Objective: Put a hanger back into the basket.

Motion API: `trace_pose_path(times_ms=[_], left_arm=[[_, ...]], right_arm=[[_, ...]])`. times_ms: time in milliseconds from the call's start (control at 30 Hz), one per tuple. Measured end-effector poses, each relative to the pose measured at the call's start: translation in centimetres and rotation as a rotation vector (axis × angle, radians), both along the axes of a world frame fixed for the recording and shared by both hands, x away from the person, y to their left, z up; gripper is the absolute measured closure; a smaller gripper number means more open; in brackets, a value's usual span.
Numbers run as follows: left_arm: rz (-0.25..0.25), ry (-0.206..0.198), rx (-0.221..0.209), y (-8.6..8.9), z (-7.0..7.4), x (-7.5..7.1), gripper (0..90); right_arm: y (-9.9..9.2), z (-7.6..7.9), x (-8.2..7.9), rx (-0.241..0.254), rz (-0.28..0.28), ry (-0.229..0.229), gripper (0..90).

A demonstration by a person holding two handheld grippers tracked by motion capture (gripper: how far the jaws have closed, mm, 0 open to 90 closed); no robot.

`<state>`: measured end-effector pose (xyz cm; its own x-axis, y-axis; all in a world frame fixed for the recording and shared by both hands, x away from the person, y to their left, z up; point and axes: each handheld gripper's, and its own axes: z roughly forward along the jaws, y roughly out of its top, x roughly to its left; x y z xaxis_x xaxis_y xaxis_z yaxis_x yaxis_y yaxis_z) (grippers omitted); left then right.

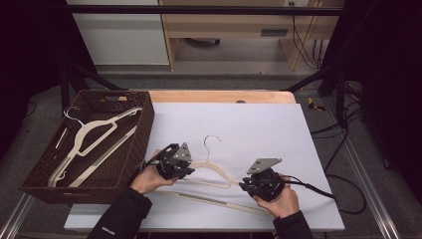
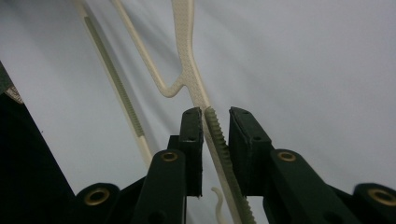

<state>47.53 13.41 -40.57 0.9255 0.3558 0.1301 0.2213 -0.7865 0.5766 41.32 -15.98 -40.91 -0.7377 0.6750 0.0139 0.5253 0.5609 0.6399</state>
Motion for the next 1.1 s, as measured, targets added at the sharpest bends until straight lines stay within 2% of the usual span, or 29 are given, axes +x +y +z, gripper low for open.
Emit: trace_pose_path(times_ms=[233,467,533,567,633,700,767,867,933,967,1067,1100], left_arm=[[-0.006,0.018,-0.042,0.8,1.2,-1.9,80.6],[-0.03,0.021,-0.076,1.1,2.0,-4.2,86.0],[0.003,-0.014,-0.068,1.1,2.2,-4.6,86.8],[0.004,-0.009,-0.074,1.3,2.3,-4.7,86.9],[0.012,0.01,-0.124,1.6,2.6,-4.8,86.9],[0.033,-0.006,-0.139,1.7,3.0,-5.1,86.9],[0.049,-0.024,-0.146,1.8,3.5,-5.3,86.9],[0.069,-0.024,-0.183,2.1,4.3,-5.5,86.9],[0.083,-0.039,-0.193,2.3,4.9,-5.7,87.0],[0.093,-0.043,-0.198,2.4,5.2,-5.7,86.9],[0.115,-0.056,-0.218,2.9,6.4,-5.7,86.9],[0.119,-0.057,-0.239,3.1,6.8,-5.7,86.9]], right_arm=[[-0.6,0.6,0.0,0.071,0.01,-0.036,64.3],[-1.3,1.3,0.0,0.151,-0.016,-0.094,47.6],[-1.4,1.5,0.0,0.169,-0.024,-0.114,42.4],[-1.5,1.6,-0.1,0.173,-0.024,-0.116,41.5],[-1.7,1.7,-0.1,0.186,-0.03,-0.125,37.5],[-1.9,1.8,-0.1,0.203,-0.029,-0.143,34.3],[-2.5,1.6,0.1,0.257,-0.049,-0.127,31.2],[-3.3,1.4,0.4,0.286,-0.08,-0.127,26.8],[-3.7,1.4,0.4,0.317,-0.098,-0.125,24.0],[-3.9,1.4,0.5,0.324,-0.104,-0.132,21.5],[-4.3,1.5,0.5,0.302,-0.115,-0.163,17.0],[-4.4,1.5,0.5,0.311,-0.12,-0.168,16.7]])
